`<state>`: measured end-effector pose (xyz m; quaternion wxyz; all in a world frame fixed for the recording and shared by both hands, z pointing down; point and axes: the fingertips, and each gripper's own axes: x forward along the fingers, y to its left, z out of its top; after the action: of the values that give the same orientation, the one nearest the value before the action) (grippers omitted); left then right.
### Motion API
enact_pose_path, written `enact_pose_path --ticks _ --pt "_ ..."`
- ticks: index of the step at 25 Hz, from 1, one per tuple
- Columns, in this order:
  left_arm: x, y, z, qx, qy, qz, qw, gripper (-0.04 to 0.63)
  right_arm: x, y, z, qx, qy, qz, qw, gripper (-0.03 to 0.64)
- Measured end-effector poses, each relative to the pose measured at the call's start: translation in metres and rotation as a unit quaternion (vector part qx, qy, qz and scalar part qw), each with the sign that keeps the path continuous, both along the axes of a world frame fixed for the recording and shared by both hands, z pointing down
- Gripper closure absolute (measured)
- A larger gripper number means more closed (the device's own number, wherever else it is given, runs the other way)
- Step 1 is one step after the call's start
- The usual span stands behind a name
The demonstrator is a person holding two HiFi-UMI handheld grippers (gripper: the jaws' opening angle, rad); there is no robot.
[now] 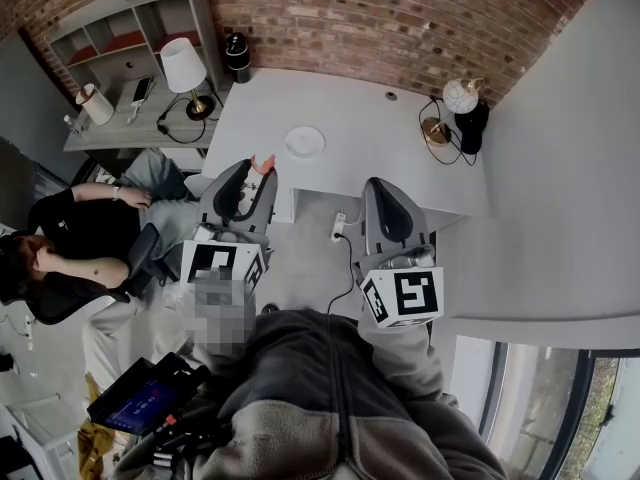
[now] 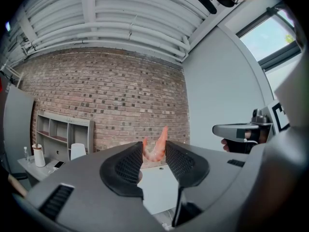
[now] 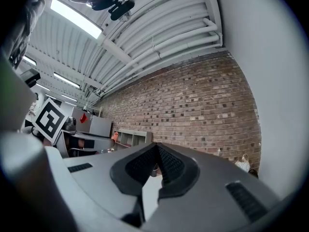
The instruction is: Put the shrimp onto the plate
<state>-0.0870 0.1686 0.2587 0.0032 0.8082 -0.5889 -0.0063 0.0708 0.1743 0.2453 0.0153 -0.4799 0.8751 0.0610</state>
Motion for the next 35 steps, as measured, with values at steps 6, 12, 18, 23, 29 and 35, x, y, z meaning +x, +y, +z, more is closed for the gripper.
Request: enact_pose_path --ticks 6,12,18,23,29,35 --pt "-0.001 -0.001 0.004 -0.011 0.0 -0.005 0.9999 0.448 -0.001 -0.002 0.002 -0.008 0.001 -0.003 1.0 0.615" --pt "-0.001 -0.001 0.011 -0.027 0.001 -0.005 0.9996 0.448 -0.002 -0.003 0.008 -0.022 0.002 -0.006 1.0 0.615" --pt "-0.004 0.003 0.022 -0.043 -0.003 -0.007 0.999 0.448 -0.004 -0.001 0.023 -0.043 0.002 -0.009 0.999 0.615" --pt "0.006 -0.007 0.035 -0.049 -0.005 -0.012 0.9987 0.448 0.003 -0.01 0.037 -0.05 0.008 -0.02 0.999 0.615" --pt "0.01 -0.042 0.058 -0.052 -0.003 0.002 0.9987 0.448 0.002 -0.039 0.06 -0.054 0.016 -0.01 0.998 0.615" --pt "0.001 -0.094 0.053 -0.045 -0.003 0.018 0.9988 0.448 -0.012 -0.083 0.057 -0.05 0.018 0.001 0.999 0.615"
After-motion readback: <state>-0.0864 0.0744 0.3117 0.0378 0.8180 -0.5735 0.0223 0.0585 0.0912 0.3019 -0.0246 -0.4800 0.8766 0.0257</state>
